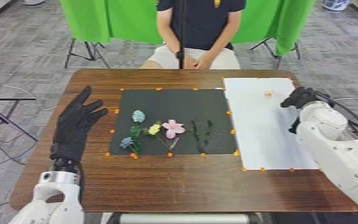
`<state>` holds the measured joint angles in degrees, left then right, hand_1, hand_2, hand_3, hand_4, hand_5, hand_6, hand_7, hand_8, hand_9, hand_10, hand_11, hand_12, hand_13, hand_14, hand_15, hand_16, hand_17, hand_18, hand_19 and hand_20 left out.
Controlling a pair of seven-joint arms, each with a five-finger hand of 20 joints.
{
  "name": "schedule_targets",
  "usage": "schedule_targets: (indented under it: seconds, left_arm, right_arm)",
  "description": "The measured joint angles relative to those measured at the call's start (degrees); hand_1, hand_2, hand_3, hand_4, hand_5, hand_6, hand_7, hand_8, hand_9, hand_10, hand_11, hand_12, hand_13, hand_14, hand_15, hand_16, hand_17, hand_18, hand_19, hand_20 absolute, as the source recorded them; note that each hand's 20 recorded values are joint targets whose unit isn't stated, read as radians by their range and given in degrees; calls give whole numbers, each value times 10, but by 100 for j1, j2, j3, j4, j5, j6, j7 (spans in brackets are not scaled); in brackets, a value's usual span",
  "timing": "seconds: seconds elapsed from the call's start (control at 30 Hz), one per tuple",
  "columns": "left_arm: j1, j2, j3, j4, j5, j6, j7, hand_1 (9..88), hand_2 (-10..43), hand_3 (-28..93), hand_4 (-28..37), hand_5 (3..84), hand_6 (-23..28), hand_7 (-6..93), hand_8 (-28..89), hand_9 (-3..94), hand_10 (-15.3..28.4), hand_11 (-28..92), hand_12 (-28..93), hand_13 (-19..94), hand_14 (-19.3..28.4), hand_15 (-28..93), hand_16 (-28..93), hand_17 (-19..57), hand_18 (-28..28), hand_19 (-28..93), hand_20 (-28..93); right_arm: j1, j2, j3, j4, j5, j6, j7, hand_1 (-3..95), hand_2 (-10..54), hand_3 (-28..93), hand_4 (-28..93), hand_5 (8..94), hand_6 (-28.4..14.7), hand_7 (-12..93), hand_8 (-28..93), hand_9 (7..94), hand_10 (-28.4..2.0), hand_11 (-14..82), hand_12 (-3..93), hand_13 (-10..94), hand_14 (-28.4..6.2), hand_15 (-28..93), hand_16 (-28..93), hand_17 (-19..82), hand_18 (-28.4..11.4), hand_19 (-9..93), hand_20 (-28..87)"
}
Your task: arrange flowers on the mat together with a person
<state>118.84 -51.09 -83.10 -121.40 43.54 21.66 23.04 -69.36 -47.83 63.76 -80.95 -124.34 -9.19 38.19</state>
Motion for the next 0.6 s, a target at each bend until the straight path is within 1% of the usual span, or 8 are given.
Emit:
schedule_targets:
  seconds: [0.1, 0.17, 0.23, 0.27, 0.3, 0.37, 0.43, 0.6]
  left_arm:
    - [-24, 10, 13, 0, -11, 0, 7, 209, 60, 791, -283, 319, 30, 118, -100, 344, 176, 239, 88, 246, 252, 473, -89, -92, 231, 442, 121]
    - [-35, 18, 15, 1, -16, 0, 10, 209, 60, 791, -283, 319, 30, 119, -100, 344, 176, 239, 89, 246, 252, 473, -89, -92, 231, 442, 121]
    - [-46, 22, 15, 3, -18, 0, 11, 209, 61, 791, -283, 319, 30, 119, -100, 344, 176, 239, 88, 246, 252, 473, -89, -92, 231, 442, 121]
    - [-51, 22, 15, 4, -18, 0, 11, 209, 61, 791, -283, 319, 30, 119, -100, 344, 176, 239, 88, 246, 252, 473, -89, -92, 231, 442, 121]
    - [-57, 22, 15, 5, -18, 0, 10, 208, 61, 791, -283, 319, 30, 119, -100, 344, 176, 240, 89, 246, 252, 473, -89, -92, 230, 441, 121]
    - [-72, 22, 18, 8, -18, -2, 6, 208, 60, 793, -283, 319, 30, 119, -100, 344, 176, 240, 89, 246, 252, 473, -89, -92, 231, 441, 121]
    - [-85, 22, 19, 11, -17, -4, 1, 208, 60, 792, -283, 319, 30, 119, -100, 344, 176, 240, 89, 246, 252, 473, -88, -92, 230, 441, 121]
    - [-99, 18, 22, 16, -15, -6, -4, 208, 60, 792, -283, 319, 30, 118, -100, 344, 177, 240, 88, 246, 252, 473, -89, -92, 230, 442, 121]
  right_arm:
    - [71, -81, -41, 94, -88, -106, 18, 274, -34, 782, -276, 406, 49, 183, -140, 472, -125, 159, 145, 481, -122, 496, 91, 90, -198, 568, 182]
    - [126, -123, -62, 144, -171, -186, 25, 329, -54, 773, -278, 457, 55, 200, -156, 528, -112, 179, 141, 529, -106, 489, 97, 115, -192, 582, 176]
    - [172, -146, -87, 177, -273, -253, 24, 411, -82, 758, -279, 550, 64, 207, -160, 641, -92, 211, 145, 621, -74, 485, 121, 162, -180, 620, 168]
    - [193, -151, -109, 192, -344, -265, 22, 445, -90, 738, -281, 593, 65, 209, -132, 695, -81, 201, 173, 662, -58, 475, 151, 183, -171, 639, 164]
    - [216, -151, -141, 206, -440, -260, 17, 488, -93, 694, -282, 645, 62, 218, -97, 761, -66, 154, 227, 697, -41, 455, 199, 203, -162, 659, 165]
    - [263, -151, -207, 234, -684, -199, -1, 544, -95, 642, -282, 748, 59, 228, -45, 863, -49, 107, 294, 761, -23, 436, 246, 239, -148, 703, 179]
    - [263, -152, -244, 258, -805, -54, -8, 574, -95, 615, -283, 803, 59, 214, -19, 911, -39, 116, 316, 805, -17, 439, 253, 265, -140, 729, 193]
    - [62, -152, -263, 264, -802, 634, -20, 593, -95, 602, -283, 821, 56, 205, -16, 928, -32, 134, 328, 824, -21, 451, 250, 275, -134, 738, 199]
